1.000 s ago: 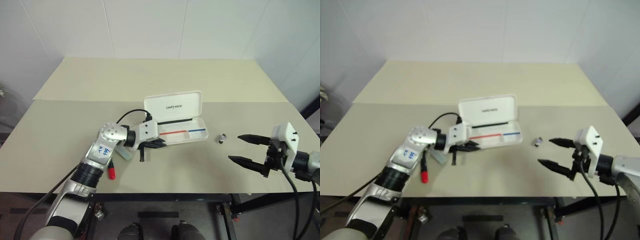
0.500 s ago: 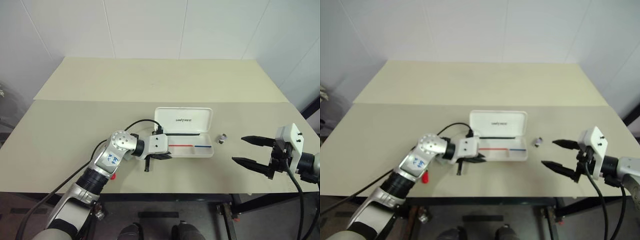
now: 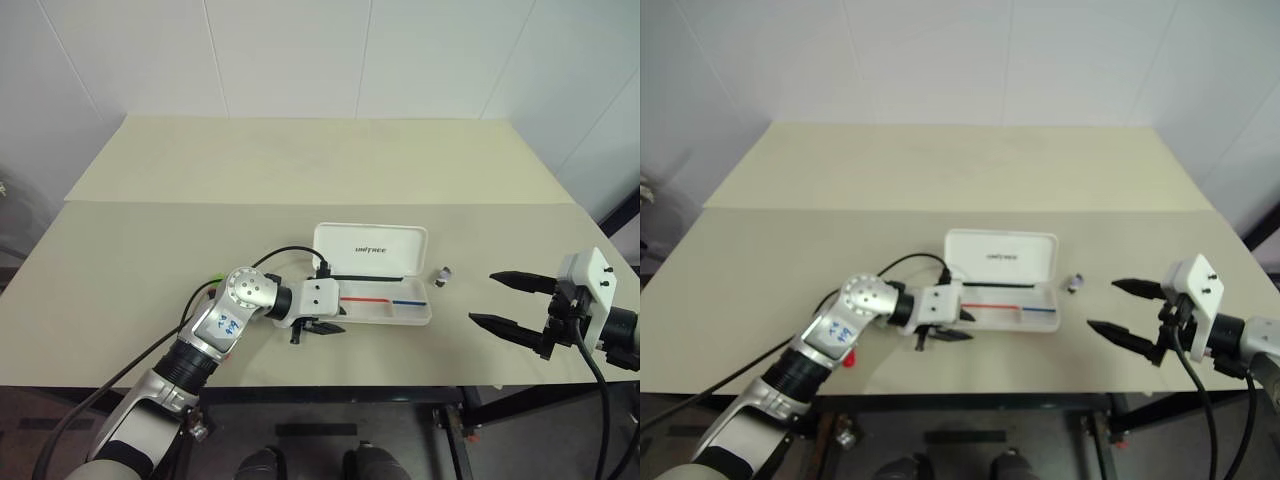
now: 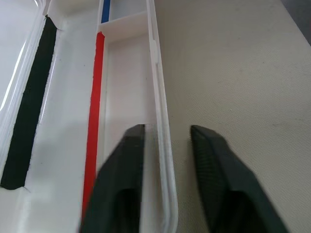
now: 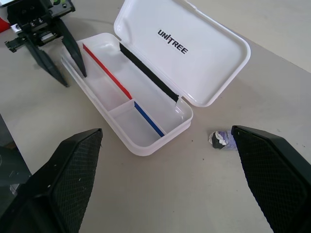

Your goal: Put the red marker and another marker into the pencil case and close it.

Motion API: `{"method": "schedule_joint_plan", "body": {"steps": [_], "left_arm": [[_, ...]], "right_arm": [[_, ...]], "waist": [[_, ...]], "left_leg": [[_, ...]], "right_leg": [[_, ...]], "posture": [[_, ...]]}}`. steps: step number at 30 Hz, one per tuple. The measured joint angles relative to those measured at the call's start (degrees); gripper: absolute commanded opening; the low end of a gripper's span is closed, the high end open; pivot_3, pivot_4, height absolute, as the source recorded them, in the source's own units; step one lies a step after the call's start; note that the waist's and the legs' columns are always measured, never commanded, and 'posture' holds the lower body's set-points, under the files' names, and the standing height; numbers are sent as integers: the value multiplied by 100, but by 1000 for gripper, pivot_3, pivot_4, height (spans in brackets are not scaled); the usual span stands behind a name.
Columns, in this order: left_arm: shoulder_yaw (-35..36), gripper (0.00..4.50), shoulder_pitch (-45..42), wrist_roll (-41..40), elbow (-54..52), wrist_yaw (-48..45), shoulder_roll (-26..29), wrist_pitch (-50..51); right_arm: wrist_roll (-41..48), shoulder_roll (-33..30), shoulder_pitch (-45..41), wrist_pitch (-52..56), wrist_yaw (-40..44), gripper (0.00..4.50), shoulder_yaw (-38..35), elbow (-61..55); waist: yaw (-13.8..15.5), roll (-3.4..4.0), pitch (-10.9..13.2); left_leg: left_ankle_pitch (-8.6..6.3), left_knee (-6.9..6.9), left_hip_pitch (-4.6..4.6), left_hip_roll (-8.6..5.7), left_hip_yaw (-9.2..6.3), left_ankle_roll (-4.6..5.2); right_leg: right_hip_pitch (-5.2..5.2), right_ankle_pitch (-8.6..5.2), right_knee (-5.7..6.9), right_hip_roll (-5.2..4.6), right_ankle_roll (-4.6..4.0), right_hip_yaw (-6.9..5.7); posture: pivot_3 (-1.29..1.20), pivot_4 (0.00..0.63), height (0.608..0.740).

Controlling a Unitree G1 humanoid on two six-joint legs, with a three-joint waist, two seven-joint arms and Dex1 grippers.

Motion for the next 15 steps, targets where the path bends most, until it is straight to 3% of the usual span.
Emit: {"method": "schedule_joint_plan", "body": {"steps": [6, 15], "left_arm": [[15, 4483, 81, -36, -285, -6, 25, 133], [389, 4483, 348, -326, -1243, 57, 284, 677]], "right_arm": [[-1, 0, -15, -1, -5, 4500, 0, 0], [-20, -1, -378, -9, 94, 4500, 216, 164]], "waist": [[-1, 0, 0], [-8, 1, 0]], "left_leg": [[0, -1, 0, 1, 0, -1], [1, 1, 8, 1, -1, -1]], "right_leg": [[0, 0, 0, 1, 0, 0], [7, 0, 1, 0, 0, 0]], "posture": [[0, 150, 740], [0, 150, 740]]}}
